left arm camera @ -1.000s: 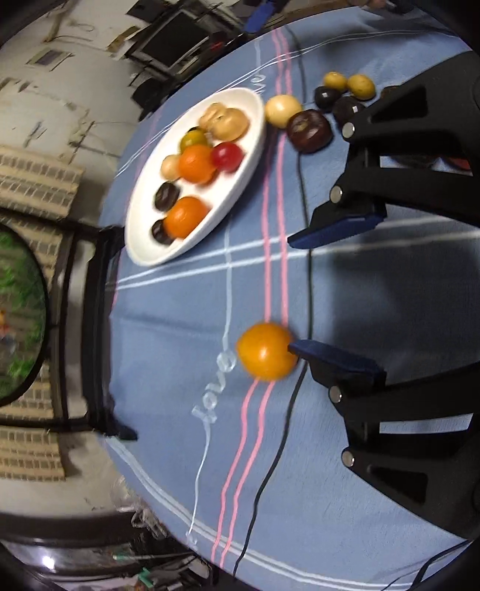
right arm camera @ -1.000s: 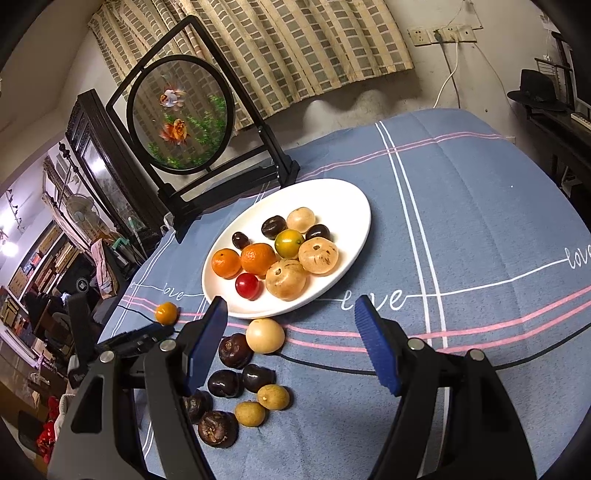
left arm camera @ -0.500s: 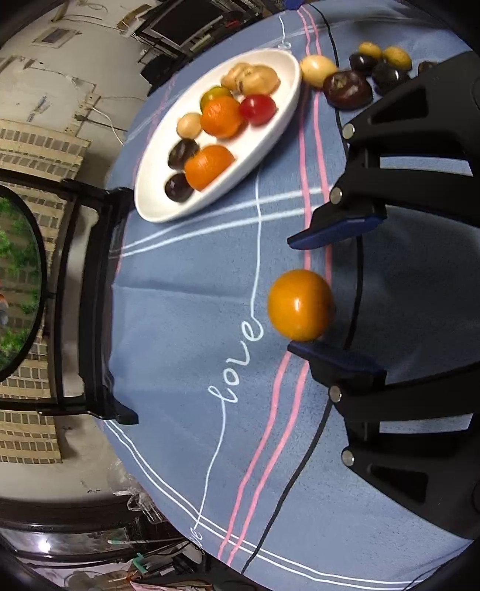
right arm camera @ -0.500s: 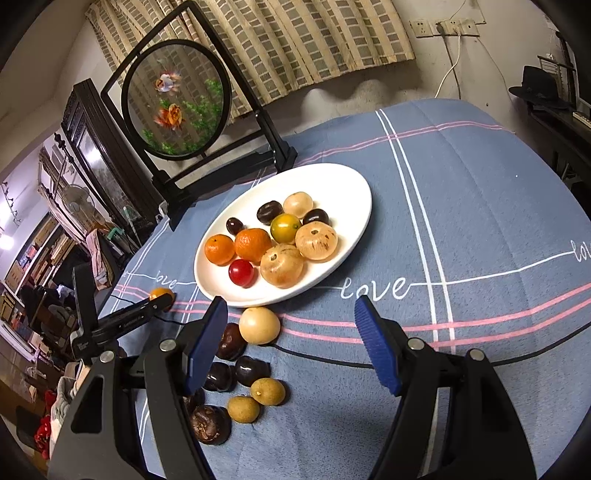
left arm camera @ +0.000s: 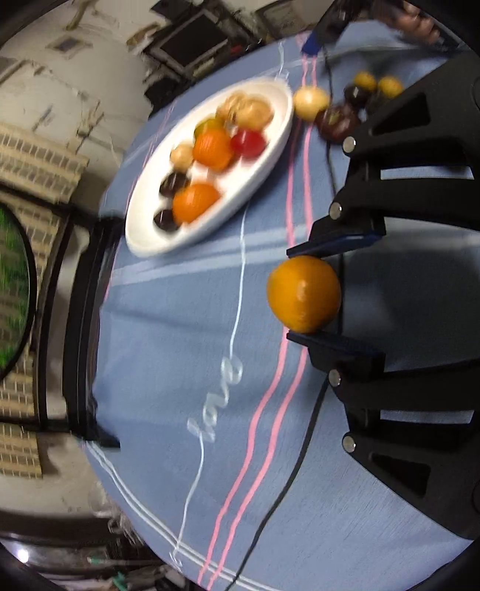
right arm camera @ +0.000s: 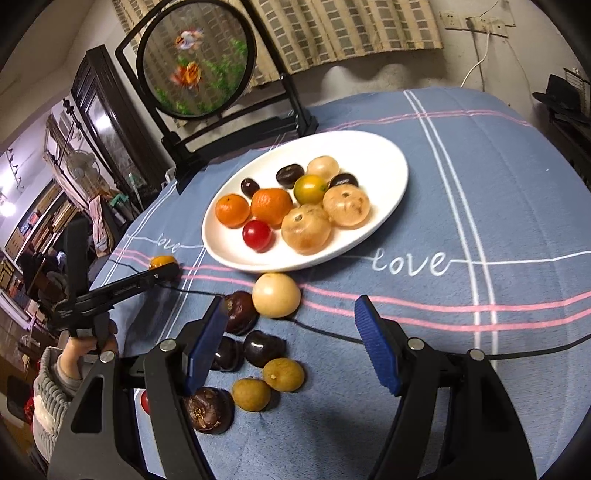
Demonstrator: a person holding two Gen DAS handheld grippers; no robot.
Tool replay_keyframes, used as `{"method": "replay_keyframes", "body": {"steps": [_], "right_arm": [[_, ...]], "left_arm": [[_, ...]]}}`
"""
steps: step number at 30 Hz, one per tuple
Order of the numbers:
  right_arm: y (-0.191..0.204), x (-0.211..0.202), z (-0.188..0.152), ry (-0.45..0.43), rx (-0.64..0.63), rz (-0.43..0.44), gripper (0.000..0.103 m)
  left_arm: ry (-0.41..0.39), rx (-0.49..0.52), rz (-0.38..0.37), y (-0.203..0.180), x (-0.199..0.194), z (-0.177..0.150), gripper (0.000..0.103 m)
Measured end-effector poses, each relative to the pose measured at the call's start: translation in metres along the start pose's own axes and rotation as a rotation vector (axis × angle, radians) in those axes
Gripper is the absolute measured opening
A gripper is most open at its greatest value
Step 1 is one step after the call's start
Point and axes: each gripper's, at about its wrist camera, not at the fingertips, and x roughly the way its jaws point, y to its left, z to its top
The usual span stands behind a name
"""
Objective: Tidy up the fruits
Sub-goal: 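Grasp a pale cream round fruit with the right tool while the left tool holds the orange fruit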
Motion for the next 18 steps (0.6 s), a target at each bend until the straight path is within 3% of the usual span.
{"method": "replay_keyframes", "body": {"steps": [8, 18], "right_arm": [[0.003, 0.031, 0.006, 0.060, 0.031, -0.005, 0.067], [0.013, 0.061, 0.007, 0.110, 0.039, -0.028, 0.047]], "left_arm": [[-0.011, 0.128, -0.043, -0.046, -0.010, -0.012, 0.039], [0.002, 0.161, -0.053, -0.055, -0.009, -0.016, 0.039]]}}
